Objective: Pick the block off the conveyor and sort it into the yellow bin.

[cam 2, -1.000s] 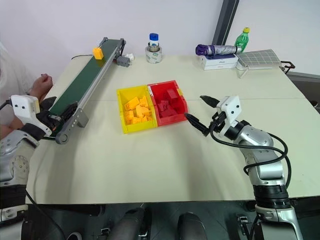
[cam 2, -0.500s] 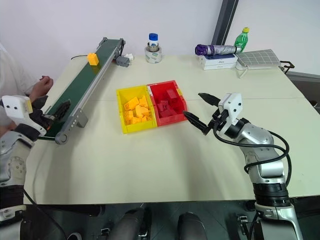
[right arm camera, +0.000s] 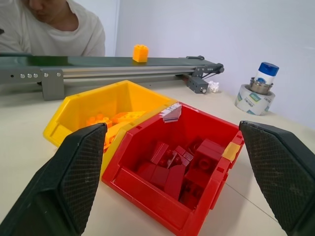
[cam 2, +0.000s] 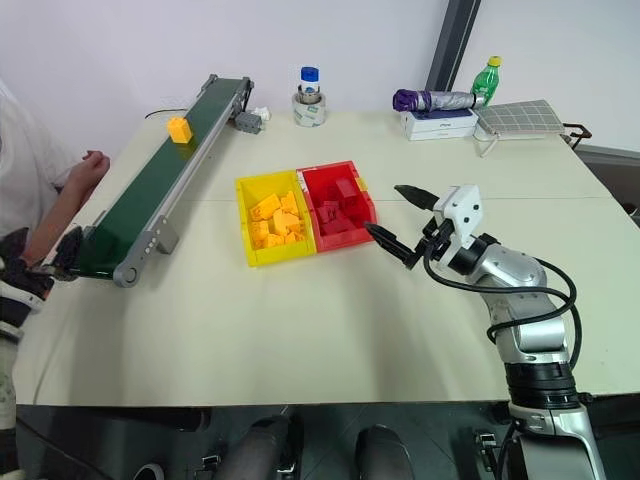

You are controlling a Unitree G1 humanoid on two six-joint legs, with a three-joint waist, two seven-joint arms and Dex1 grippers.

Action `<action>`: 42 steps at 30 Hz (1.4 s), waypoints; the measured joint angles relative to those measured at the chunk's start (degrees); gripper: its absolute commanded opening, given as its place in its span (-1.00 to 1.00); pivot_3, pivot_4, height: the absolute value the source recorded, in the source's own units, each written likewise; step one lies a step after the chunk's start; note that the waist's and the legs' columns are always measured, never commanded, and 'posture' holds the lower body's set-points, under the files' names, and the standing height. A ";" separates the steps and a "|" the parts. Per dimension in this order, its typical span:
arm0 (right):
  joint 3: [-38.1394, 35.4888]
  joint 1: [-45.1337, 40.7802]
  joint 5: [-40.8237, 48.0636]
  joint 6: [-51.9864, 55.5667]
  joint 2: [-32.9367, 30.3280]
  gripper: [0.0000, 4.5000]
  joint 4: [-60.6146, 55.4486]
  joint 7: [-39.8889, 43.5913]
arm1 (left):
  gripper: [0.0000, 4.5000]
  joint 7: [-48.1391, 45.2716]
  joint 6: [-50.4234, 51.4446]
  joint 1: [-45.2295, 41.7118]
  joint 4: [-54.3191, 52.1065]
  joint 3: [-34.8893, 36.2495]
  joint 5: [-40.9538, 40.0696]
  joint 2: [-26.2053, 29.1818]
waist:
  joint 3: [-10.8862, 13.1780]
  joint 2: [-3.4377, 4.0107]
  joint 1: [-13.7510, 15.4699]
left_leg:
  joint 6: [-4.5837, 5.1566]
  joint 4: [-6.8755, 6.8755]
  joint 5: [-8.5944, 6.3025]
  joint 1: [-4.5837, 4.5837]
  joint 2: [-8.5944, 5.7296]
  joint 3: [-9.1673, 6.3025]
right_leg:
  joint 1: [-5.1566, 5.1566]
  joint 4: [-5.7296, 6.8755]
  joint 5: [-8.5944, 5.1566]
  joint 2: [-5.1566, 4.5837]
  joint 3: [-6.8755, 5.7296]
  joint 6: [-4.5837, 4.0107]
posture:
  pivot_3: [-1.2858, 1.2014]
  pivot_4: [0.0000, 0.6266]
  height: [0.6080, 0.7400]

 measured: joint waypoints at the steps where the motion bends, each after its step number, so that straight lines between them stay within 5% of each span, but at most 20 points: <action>1: 0.01 -0.03 -0.12 -0.28 0.00 1.00 0.07 0.05 | 0.97 -0.03 0.49 -0.39 -0.33 -0.08 -0.34 0.02 | 0.00 0.00 -0.06 | 0.00 0.00 0.00 0.00 0.00 0.00 | -0.01 0.00 0.00 0.00 0.00 0.00 | 0.03 -0.52 1.00; 14: 0.06 -0.31 -1.19 -0.78 0.79 1.00 0.31 -0.50 | 0.97 0.28 2.81 -10.77 6.41 -4.91 1.91 3.73 | 0.00 0.00 0.16 | 0.01 0.01 0.01 0.00 0.00 0.01 | -0.02 0.04 0.00 0.06 -0.01 0.00 | 0.03 -0.52 1.00; 21: 0.67 -0.33 -1.72 -0.82 2.12 1.00 0.26 -1.59 | 0.97 -1.54 5.73 -29.05 25.19 -11.78 4.78 5.29 | -0.01 -0.03 -0.12 | 0.16 0.04 0.13 -0.02 -0.09 0.21 | -0.02 0.55 0.02 0.11 0.09 0.05 | 0.03 -0.52 1.00; 28: 1.15 0.19 -2.13 -0.73 2.70 1.00 -0.12 -2.40 | 0.97 -3.51 -3.47 -46.11 50.15 -17.50 12.26 5.91 | 0.00 -0.07 -0.29 | 0.11 0.08 0.19 -0.03 -0.09 0.43 | -0.21 0.77 0.01 0.17 0.19 0.06 | 0.03 -0.52 1.00; 40: 1.12 2.31 -2.15 -0.60 2.64 1.00 -1.91 -4.00 | 0.97 -3.51 -12.79 -52.53 68.20 -18.47 17.03 5.83 | 0.01 -0.11 -0.22 | 0.12 0.07 0.19 -0.06 -0.07 0.57 | -0.34 0.84 0.02 0.12 0.27 0.06 | 0.03 -0.52 1.00; 42: 1.12 2.35 -2.15 -0.58 2.63 1.00 -2.26 -4.22 | 0.74 -3.44 -12.05 -52.69 68.57 -18.54 17.07 5.83 | 0.00 -0.12 -0.20 | 0.12 0.08 0.19 -0.06 -0.07 0.57 | -0.33 0.85 0.02 0.11 0.28 0.07 | 0.03 -0.52 1.00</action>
